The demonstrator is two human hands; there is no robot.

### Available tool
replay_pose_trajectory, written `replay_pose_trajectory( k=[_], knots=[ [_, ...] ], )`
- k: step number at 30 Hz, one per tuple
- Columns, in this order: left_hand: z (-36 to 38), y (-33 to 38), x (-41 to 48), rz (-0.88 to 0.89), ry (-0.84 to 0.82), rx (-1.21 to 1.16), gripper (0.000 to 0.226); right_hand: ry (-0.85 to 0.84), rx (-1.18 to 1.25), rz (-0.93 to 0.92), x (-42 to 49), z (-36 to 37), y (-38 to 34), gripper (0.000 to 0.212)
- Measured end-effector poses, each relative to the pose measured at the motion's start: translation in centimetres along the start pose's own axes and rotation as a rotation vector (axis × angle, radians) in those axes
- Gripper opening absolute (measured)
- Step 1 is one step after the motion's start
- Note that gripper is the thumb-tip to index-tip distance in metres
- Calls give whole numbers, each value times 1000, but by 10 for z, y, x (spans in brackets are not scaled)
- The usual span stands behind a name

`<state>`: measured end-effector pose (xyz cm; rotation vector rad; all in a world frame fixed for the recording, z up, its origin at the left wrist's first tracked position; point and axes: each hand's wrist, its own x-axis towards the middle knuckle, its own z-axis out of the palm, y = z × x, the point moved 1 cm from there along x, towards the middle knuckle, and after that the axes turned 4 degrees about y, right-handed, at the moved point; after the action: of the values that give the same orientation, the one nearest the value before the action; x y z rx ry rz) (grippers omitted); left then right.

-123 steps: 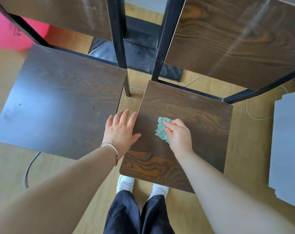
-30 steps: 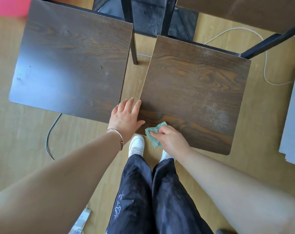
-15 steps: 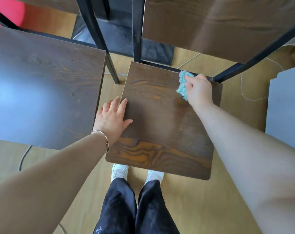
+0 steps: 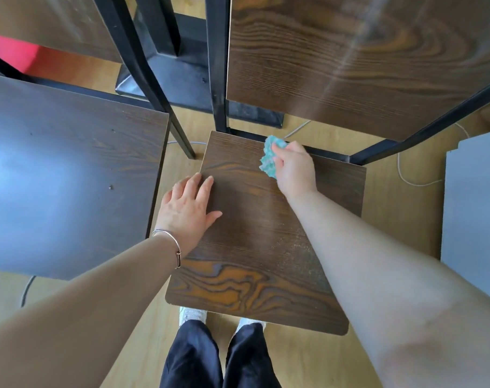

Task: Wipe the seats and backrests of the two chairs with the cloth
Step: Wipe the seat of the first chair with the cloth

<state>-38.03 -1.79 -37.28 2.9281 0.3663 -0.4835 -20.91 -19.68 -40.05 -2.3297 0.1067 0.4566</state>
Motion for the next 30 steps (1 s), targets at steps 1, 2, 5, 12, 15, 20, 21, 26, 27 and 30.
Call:
replay_pose_trajectory(
  k=[1,2,5,12,15,20,21,26,27,30],
  knots=[
    [1,-2,-2,-6,-1,3,76,-13,4,-22,-1,9,-8,19],
    [2,-5,-4,-12,-2,2,76,-25,-7,-40,0,20,-15,20],
    [4,-12,-10,-28,-6,-5,76,-98,-94,-124,1,46,-38,26],
    [0,-31,-27,-41,-29,-9,73,-237,-139,-227,-1,52,-45,26],
    [-2,-37,-37,-44,-33,-1,72,-289,-209,-284,-28,54,-32,24],
    [0,-44,-58,-63,-32,-18,71,-320,-373,-629,-88,57,1,24],
    [2,-45,-63,-61,-36,-20,71,-316,-376,-655,-99,57,5,25],
    [12,-48,-90,-54,-69,-19,71,-386,-404,-667,-149,59,21,22],
    [14,-47,-96,-54,-78,-21,70,-425,-375,-581,-161,58,21,21],
    [19,-44,-111,-43,-92,-27,69,-492,-165,-186,-195,55,24,36]
  ],
)
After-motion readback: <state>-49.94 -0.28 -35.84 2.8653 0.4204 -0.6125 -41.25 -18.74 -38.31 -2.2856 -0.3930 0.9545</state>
